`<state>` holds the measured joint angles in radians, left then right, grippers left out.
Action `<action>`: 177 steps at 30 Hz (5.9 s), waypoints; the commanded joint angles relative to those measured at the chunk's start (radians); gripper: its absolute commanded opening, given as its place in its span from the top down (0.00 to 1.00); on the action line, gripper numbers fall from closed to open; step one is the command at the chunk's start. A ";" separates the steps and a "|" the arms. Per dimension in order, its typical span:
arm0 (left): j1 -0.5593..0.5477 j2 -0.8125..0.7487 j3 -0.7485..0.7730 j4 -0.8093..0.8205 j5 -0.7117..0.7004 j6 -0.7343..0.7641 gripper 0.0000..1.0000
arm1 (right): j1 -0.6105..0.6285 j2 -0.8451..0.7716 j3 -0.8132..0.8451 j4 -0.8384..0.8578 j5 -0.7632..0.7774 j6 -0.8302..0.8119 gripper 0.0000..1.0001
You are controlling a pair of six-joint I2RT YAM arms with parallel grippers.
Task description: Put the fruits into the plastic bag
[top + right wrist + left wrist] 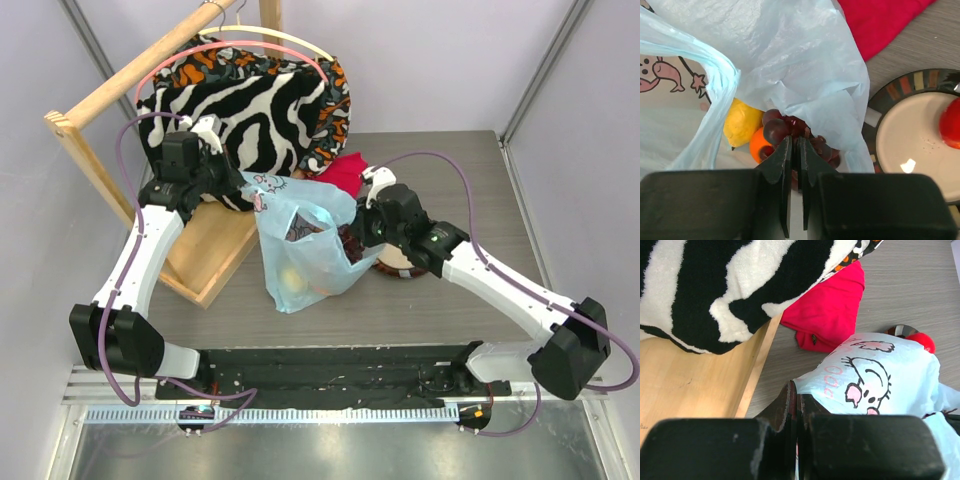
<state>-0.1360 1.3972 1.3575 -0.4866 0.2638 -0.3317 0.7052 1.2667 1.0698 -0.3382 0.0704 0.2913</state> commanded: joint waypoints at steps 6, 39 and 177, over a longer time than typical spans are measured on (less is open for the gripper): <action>0.006 -0.004 0.038 0.023 0.002 0.014 1.00 | 0.094 0.068 0.056 0.096 -0.224 -0.044 0.99; 0.006 -0.012 0.040 0.022 0.000 0.014 0.98 | 0.126 -0.157 -0.019 0.088 0.031 -0.050 0.33; 0.006 -0.007 0.045 0.019 0.020 0.002 0.96 | 0.139 0.097 0.078 -0.148 -0.083 -0.199 0.33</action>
<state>-0.1360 1.3975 1.3705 -0.4957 0.2733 -0.3325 0.8413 1.4269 1.1435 -0.5213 -0.0406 0.1062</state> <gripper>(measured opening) 0.044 0.670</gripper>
